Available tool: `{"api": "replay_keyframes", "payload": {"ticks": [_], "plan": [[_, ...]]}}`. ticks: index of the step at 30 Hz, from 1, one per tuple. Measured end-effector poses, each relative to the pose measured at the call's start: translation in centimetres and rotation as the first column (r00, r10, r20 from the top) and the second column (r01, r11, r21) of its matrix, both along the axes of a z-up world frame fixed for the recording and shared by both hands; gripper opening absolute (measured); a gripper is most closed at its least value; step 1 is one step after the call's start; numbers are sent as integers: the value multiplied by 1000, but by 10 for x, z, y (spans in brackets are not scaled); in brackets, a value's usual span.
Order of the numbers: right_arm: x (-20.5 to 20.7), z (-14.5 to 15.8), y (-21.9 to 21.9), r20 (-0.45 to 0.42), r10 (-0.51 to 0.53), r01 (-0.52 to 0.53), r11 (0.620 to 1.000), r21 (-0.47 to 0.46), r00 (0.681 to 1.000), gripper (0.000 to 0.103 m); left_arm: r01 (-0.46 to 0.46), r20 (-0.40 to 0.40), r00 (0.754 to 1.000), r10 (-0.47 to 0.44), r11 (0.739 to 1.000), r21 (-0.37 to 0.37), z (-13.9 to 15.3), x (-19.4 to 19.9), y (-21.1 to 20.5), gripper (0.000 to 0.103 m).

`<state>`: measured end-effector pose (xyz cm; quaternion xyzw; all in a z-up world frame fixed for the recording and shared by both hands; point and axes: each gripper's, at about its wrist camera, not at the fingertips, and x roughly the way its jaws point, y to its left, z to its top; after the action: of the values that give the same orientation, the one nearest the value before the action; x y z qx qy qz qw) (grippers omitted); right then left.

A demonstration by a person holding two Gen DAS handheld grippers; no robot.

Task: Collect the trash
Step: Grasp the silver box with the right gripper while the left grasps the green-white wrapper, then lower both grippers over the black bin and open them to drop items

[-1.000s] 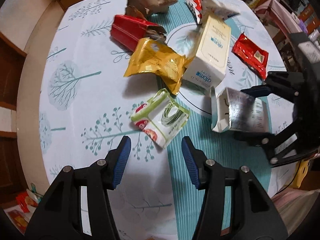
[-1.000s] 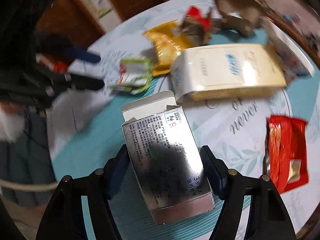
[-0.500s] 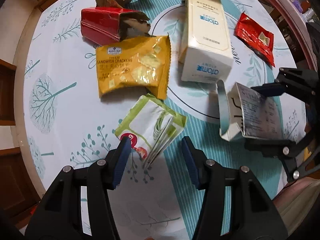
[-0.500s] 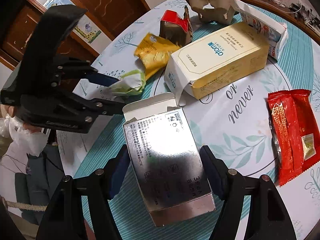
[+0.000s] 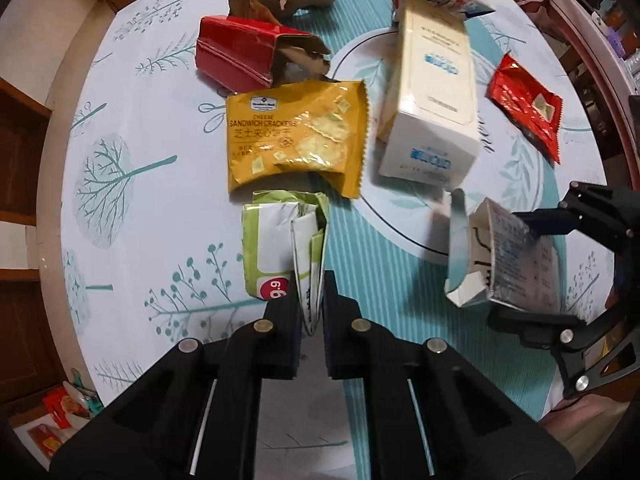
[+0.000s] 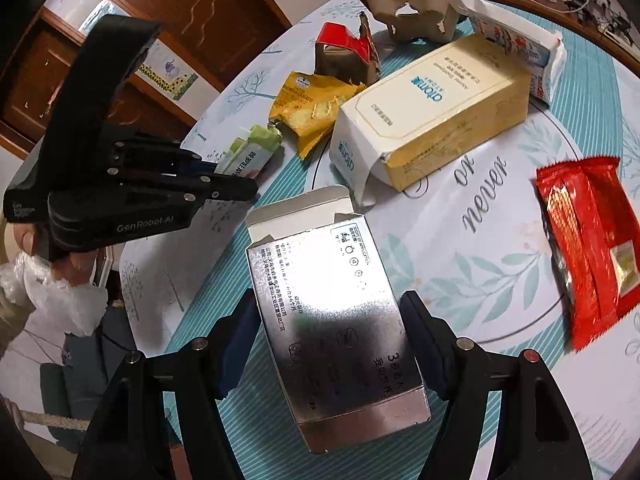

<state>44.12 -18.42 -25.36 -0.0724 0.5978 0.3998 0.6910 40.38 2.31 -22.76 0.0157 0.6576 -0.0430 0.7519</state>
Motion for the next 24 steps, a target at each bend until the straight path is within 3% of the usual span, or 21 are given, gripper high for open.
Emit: {"api": "replay_keyframes", "payload": {"ticks": [12, 18, 24], "plan": [[-46, 25, -4, 21, -85, 85, 996, 14, 996, 71, -48, 92, 994, 54, 997, -67, 48, -65, -4, 5], [-100, 52, -11, 33, -180, 179, 983, 37, 983, 71, -47, 144, 988, 60, 995, -91, 83, -127, 0, 5], [-180, 79, -14, 35, -322, 318, 944, 88, 946, 71, 1, 232, 972, 23, 994, -105, 120, -206, 5, 5]]}}
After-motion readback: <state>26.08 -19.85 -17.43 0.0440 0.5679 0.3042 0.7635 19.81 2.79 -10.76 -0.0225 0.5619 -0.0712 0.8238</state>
